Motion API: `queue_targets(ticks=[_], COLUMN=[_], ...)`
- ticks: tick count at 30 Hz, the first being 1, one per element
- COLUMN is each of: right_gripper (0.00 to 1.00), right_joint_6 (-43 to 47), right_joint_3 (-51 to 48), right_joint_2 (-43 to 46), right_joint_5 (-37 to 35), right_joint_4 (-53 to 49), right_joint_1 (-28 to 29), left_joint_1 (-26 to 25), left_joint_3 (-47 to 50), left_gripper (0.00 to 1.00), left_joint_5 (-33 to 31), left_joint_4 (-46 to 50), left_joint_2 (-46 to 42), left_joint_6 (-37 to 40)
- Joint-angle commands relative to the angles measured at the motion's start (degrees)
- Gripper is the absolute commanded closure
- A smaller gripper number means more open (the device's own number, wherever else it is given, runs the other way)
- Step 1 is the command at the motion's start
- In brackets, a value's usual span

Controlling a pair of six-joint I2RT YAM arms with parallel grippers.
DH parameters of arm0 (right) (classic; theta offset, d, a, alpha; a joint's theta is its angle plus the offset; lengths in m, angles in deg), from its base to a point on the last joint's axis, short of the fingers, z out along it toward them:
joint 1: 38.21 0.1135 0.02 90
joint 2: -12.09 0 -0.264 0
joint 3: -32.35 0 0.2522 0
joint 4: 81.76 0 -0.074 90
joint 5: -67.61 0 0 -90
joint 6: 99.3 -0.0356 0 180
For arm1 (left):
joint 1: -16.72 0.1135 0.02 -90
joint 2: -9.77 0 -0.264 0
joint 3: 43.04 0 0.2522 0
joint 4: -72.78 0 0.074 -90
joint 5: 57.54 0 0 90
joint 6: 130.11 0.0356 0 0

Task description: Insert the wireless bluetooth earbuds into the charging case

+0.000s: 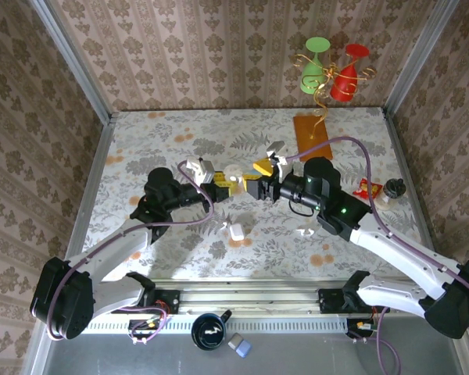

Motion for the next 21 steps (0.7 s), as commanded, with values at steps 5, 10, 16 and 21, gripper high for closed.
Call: queue_targets(ticks=[5, 10, 16, 21], right_gripper=[0.46, 0.44, 0.4, 0.38], right_joint_6=[-0.48, -0.53, -0.67, -0.48], right_joint_3=[1.22, 1.83, 4.05, 5.22], right_joint_2=[-1.89, -3.16, -5.45, -6.97], right_joint_5=[0.55, 2.34, 2.16, 2.71], right_joint_4=[-3.01, -2.4, -4.64, -5.15], right_joint_1=[-0.17, -0.09, 0.57, 1.4], left_joint_1=[-0.41, -0.51, -0.94, -0.95], left_joint_3=[-1.07, -0.81, -0.91, -0.71], left_gripper=[0.91, 0.91, 0.91, 0.91], left_joint_5=[4.91, 4.45, 4.56, 3.98], left_joint_4=[-2.36, -2.34, -2.43, -2.42], left_joint_2=[-0.62, -0.94, -0.88, -0.86], left_joint_6=[1.34, 1.33, 1.19, 1.22])
